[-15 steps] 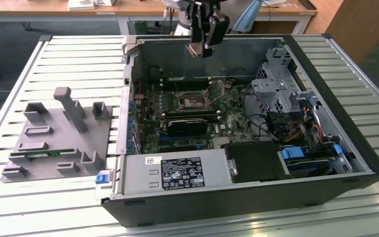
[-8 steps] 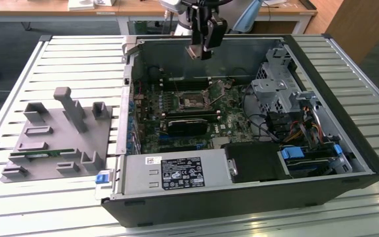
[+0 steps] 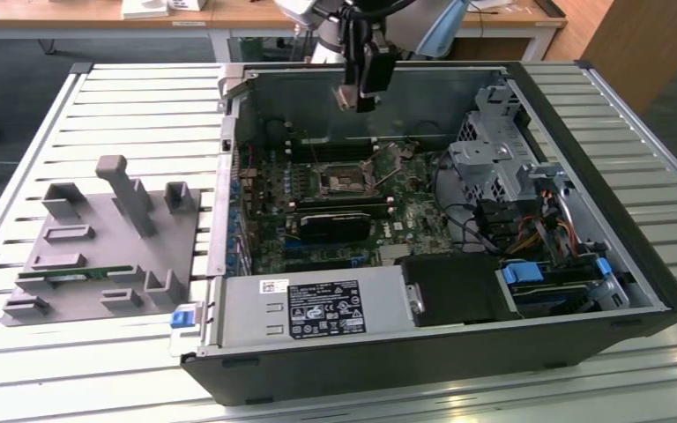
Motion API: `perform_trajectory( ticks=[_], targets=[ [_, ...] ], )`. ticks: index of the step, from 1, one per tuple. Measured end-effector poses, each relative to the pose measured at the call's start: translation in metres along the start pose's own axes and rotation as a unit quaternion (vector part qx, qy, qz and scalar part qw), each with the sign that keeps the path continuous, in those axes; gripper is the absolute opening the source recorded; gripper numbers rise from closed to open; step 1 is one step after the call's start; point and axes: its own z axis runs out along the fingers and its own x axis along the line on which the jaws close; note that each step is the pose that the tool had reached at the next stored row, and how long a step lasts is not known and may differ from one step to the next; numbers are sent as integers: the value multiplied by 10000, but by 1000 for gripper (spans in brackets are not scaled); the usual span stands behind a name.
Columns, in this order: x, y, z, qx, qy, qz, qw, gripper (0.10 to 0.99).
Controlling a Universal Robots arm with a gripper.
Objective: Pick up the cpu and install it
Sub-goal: 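Place the cpu into insertion slot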
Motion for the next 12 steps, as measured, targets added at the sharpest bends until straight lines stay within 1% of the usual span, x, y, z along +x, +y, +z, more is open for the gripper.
perform_trajectory(
  ticks=[4, 12],
  targets=[
    [4, -1, 23, -2, -10, 253, 9997, 541],
    [7, -1, 72, -2, -13, 277, 9996, 541]
  ],
)
